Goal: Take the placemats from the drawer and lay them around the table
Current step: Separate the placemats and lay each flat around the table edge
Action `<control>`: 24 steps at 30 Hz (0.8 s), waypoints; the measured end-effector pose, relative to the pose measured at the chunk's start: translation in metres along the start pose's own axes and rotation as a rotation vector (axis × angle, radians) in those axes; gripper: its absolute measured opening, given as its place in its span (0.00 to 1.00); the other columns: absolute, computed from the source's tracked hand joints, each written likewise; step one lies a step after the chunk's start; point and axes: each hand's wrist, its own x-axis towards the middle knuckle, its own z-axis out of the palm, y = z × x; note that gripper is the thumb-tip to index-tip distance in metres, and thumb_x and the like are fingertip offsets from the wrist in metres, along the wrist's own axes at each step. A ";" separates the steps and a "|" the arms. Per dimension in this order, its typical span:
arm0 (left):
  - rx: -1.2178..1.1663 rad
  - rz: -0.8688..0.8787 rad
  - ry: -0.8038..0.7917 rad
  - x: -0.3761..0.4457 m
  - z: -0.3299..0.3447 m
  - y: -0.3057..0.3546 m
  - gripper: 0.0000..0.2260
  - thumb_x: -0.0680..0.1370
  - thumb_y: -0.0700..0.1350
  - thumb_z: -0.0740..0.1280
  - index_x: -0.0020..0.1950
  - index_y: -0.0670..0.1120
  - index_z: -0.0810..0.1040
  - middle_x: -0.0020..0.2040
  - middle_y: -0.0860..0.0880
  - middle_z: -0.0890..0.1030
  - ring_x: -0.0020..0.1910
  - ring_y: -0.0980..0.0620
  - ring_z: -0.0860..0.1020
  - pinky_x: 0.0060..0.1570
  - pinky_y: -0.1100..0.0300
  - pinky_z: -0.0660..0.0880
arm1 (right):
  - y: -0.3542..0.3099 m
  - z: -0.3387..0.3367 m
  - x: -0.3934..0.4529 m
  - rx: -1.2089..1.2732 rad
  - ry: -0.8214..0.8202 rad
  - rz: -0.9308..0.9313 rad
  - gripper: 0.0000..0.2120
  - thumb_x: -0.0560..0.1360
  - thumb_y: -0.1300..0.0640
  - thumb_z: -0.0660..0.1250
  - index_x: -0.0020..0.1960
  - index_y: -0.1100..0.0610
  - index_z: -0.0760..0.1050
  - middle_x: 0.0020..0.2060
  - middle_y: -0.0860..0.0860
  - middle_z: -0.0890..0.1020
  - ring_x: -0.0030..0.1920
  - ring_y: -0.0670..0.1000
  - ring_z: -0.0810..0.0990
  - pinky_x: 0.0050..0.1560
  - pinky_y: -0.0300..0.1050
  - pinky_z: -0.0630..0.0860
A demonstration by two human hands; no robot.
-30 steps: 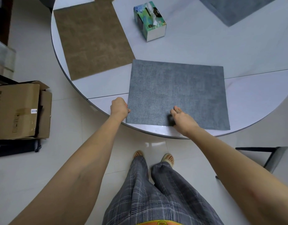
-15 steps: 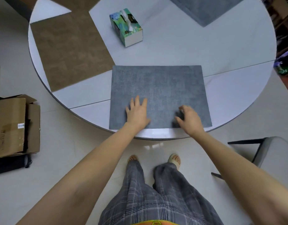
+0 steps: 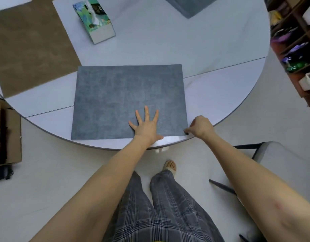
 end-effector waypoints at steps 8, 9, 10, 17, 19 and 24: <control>-0.008 0.001 -0.011 -0.001 -0.001 0.007 0.47 0.75 0.58 0.69 0.78 0.56 0.36 0.76 0.45 0.30 0.74 0.34 0.32 0.68 0.28 0.43 | 0.013 0.004 0.011 0.096 -0.021 0.002 0.14 0.66 0.53 0.76 0.44 0.62 0.80 0.37 0.53 0.81 0.46 0.57 0.81 0.51 0.48 0.76; -0.004 0.004 -0.006 -0.002 -0.001 0.006 0.47 0.75 0.58 0.69 0.78 0.55 0.36 0.77 0.45 0.30 0.74 0.34 0.32 0.68 0.28 0.43 | 0.014 0.004 0.011 0.095 -0.015 0.000 0.13 0.66 0.53 0.76 0.44 0.62 0.80 0.38 0.53 0.81 0.46 0.57 0.81 0.51 0.48 0.76; 0.003 0.008 -0.001 -0.002 0.000 0.005 0.47 0.75 0.59 0.69 0.78 0.55 0.36 0.77 0.45 0.30 0.74 0.34 0.32 0.68 0.28 0.43 | 0.014 0.005 0.012 0.094 -0.011 -0.002 0.13 0.67 0.53 0.76 0.44 0.62 0.80 0.38 0.53 0.81 0.46 0.57 0.81 0.52 0.48 0.76; 0.013 0.050 0.001 -0.003 0.003 -0.001 0.44 0.76 0.59 0.66 0.79 0.55 0.37 0.77 0.46 0.32 0.75 0.35 0.33 0.69 0.29 0.44 | 0.012 0.007 0.004 0.065 0.007 0.004 0.11 0.70 0.55 0.73 0.43 0.64 0.80 0.38 0.55 0.81 0.46 0.58 0.81 0.50 0.48 0.76; 0.015 0.076 0.041 -0.005 0.002 -0.008 0.40 0.77 0.58 0.65 0.79 0.53 0.42 0.79 0.48 0.38 0.77 0.37 0.38 0.71 0.32 0.49 | 0.006 0.010 -0.006 -0.031 0.086 -0.034 0.07 0.71 0.59 0.68 0.43 0.63 0.78 0.40 0.57 0.80 0.48 0.60 0.79 0.49 0.48 0.73; 0.036 0.118 0.394 -0.009 -0.001 -0.045 0.21 0.82 0.50 0.58 0.73 0.45 0.64 0.75 0.47 0.64 0.71 0.46 0.64 0.62 0.48 0.69 | -0.044 0.049 -0.023 -0.171 0.522 -0.412 0.14 0.74 0.60 0.64 0.58 0.64 0.72 0.53 0.62 0.76 0.53 0.63 0.75 0.50 0.53 0.70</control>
